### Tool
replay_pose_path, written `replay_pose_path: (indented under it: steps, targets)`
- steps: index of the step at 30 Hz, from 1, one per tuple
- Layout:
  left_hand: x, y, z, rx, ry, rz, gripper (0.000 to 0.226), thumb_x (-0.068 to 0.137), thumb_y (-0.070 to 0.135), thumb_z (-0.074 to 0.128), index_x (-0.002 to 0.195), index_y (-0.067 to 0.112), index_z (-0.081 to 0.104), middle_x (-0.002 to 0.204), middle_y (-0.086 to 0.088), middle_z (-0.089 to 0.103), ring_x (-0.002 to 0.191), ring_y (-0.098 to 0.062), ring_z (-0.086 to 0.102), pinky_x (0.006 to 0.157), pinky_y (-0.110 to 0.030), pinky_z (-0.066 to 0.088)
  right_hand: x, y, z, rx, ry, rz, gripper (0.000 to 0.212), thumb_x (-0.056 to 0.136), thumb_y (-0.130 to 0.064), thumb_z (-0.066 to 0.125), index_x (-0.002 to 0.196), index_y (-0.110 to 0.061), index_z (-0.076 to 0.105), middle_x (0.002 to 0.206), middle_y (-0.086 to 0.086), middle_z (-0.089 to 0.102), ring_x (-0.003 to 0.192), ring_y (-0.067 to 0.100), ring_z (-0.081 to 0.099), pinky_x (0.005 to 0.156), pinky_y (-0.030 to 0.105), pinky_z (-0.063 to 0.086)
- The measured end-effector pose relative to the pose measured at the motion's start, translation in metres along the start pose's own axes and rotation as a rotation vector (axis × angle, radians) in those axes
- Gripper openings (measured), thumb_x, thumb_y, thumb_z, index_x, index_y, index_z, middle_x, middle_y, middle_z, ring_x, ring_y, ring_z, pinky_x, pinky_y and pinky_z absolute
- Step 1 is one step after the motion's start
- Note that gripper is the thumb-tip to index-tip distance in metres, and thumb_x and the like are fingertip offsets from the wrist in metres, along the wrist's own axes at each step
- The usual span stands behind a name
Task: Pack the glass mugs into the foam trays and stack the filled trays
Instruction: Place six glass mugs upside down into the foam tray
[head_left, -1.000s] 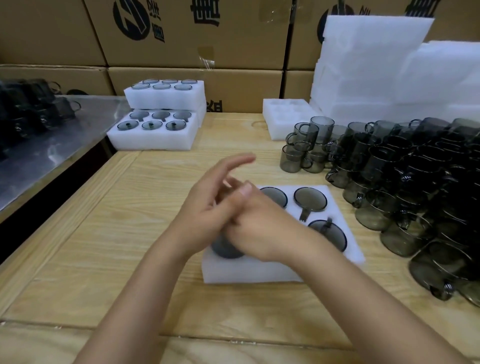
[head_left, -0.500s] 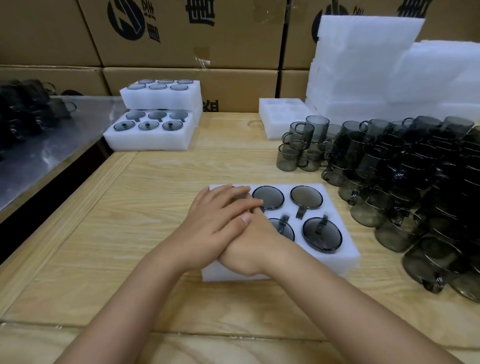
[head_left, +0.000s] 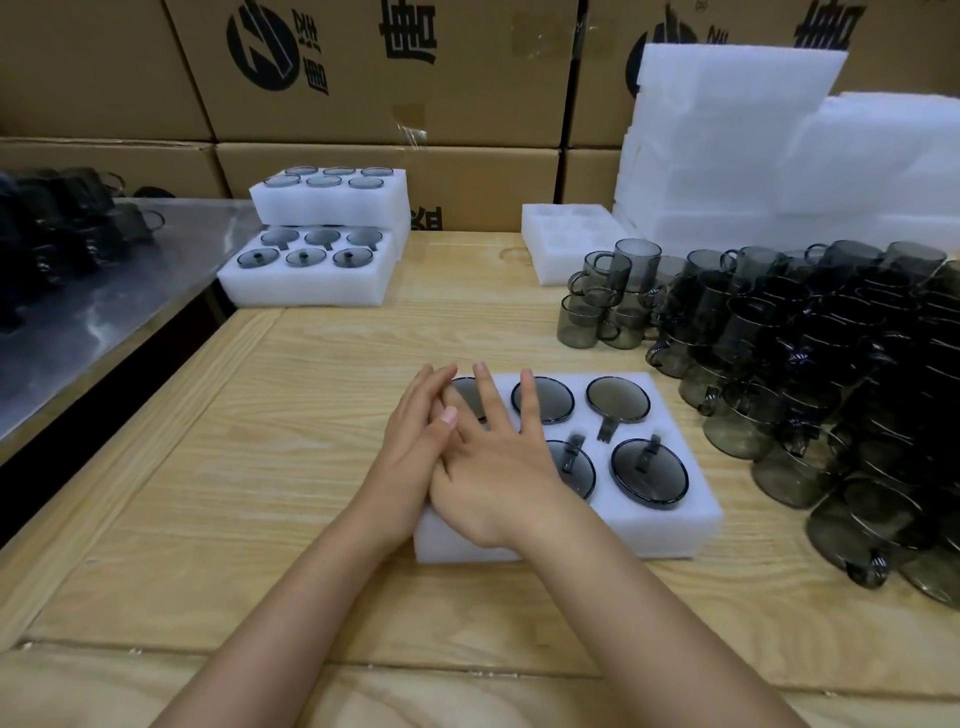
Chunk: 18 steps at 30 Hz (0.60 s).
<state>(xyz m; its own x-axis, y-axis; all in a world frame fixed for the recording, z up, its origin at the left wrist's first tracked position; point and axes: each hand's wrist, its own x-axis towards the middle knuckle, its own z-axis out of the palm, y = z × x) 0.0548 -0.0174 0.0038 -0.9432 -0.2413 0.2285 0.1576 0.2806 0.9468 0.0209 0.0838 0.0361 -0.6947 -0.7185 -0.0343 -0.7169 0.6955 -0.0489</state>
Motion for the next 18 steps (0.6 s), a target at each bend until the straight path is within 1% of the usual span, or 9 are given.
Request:
replay_pose_path:
  steps: [2,5,7,9,10,12,14,16,18]
  targets:
    - [-0.001,0.0,0.002,-0.097,0.011,-0.001,0.043,0.085,0.036,0.039,0.128,0.036,0.039,0.151,0.006,0.033,0.14,0.001,0.023,0.118,-0.029,0.021,0.001,0.0,-0.002,0.035,-0.052,0.017,0.058,0.098,-0.033,0.009,0.15,-0.021,-0.011,0.157,-0.005,-0.02,0.14,0.02,-0.03,0.105,0.054,-0.028]
    - [-0.002,0.001,0.004,-0.288,0.037,-0.034,0.043,0.086,0.038,0.039,0.128,0.032,0.042,0.144,0.01,0.04,0.129,0.01,0.038,0.099,-0.009,0.036,0.001,0.006,-0.006,0.171,-0.077,0.028,0.057,0.099,-0.026,0.013,0.151,-0.012,-0.006,0.157,0.005,-0.019,0.142,0.018,-0.024,0.111,0.049,-0.021]
    - [-0.003,0.001,0.003,-0.266,0.046,-0.029,0.038,0.089,0.038,0.044,0.127,0.033,0.043,0.148,0.009,0.038,0.135,0.004,0.033,0.107,-0.015,0.032,-0.002,0.015,-0.011,0.534,-0.048,0.046,0.051,0.1,-0.013,0.02,0.151,-0.01,0.013,0.159,0.006,-0.004,0.145,0.019,-0.012,0.116,0.041,-0.011]
    - [-0.003,0.002,0.001,-0.192,0.034,-0.032,0.032,0.095,0.025,0.052,0.125,0.032,0.047,0.151,0.01,0.033,0.14,-0.001,0.025,0.117,-0.028,0.023,-0.014,0.03,-0.021,1.055,0.036,0.077,0.045,0.102,-0.023,0.026,0.147,-0.024,0.029,0.156,-0.008,0.02,0.143,0.004,0.009,0.116,0.028,0.012]
    - [-0.004,0.003,-0.001,-0.143,0.028,-0.028,0.033,0.095,0.018,0.051,0.126,0.031,0.049,0.15,0.012,0.033,0.141,0.0,0.024,0.118,-0.03,0.021,-0.021,0.039,-0.023,1.197,0.149,0.114,0.043,0.102,-0.028,0.029,0.144,-0.03,0.035,0.151,-0.016,0.03,0.138,-0.004,0.019,0.111,0.02,0.023]
    - [-0.002,0.006,-0.005,0.012,0.035,0.012,0.034,0.099,0.014,0.047,0.129,0.029,0.051,0.148,0.018,0.033,0.141,0.002,0.021,0.118,-0.027,0.018,-0.033,0.061,-0.025,1.187,0.404,0.178,0.037,0.1,-0.023,0.038,0.135,-0.032,0.046,0.142,-0.017,0.041,0.131,-0.007,0.03,0.104,0.013,0.032]
    - [0.002,0.015,-0.007,0.252,-0.003,0.054,0.037,0.102,0.034,0.037,0.138,0.033,0.042,0.146,0.029,0.023,0.142,0.007,0.011,0.118,-0.025,0.007,-0.04,0.089,-0.023,1.021,0.546,0.224,0.034,0.098,-0.021,0.042,0.129,-0.033,0.05,0.141,-0.013,0.042,0.136,-0.003,0.026,0.107,0.015,0.027]
    - [0.004,0.025,-0.003,0.539,-0.166,0.026,0.059,0.093,0.057,0.016,0.149,0.037,0.018,0.149,0.033,0.001,0.142,0.008,-0.008,0.116,-0.027,-0.008,-0.048,0.116,-0.02,0.915,0.523,0.301,0.035,0.099,-0.027,0.041,0.132,-0.032,0.05,0.143,-0.012,0.04,0.139,-0.002,0.019,0.109,0.021,0.018]
    - [0.001,0.03,0.008,0.883,-0.304,-0.023,0.077,0.082,0.075,-0.003,0.15,0.038,-0.005,0.153,0.023,-0.021,0.14,0.001,-0.025,0.116,-0.037,-0.015,-0.056,0.135,-0.014,0.901,0.451,0.378,0.038,0.099,-0.032,0.04,0.136,-0.029,0.047,0.145,-0.013,0.04,0.139,0.002,0.022,0.111,0.025,0.017]
